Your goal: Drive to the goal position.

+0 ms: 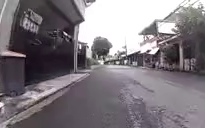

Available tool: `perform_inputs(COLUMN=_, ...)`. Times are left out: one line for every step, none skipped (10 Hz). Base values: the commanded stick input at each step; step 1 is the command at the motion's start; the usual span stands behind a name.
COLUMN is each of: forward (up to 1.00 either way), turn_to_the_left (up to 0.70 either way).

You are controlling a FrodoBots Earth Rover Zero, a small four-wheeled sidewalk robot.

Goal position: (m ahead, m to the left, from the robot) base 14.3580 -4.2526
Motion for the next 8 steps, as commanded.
perform_inputs(forward=1.0, turn_to_the_left=0.0)
perform_inputs(forward=1.0, turn_to_the_left=0.0)
perform_inputs(forward=1.0, turn_to_the_left=-0.01)
perform_inputs(forward=1.0, turn_to_the_left=-0.37)
perform_inputs(forward=1.0, turn_to_the_left=-0.4)
perform_inputs(forward=1.0, turn_to_the_left=-0.1)
perform_inputs(forward=1.0, turn_to_the_left=0.0)
perform_inputs(forward=1.0, turn_to_the_left=0.0)
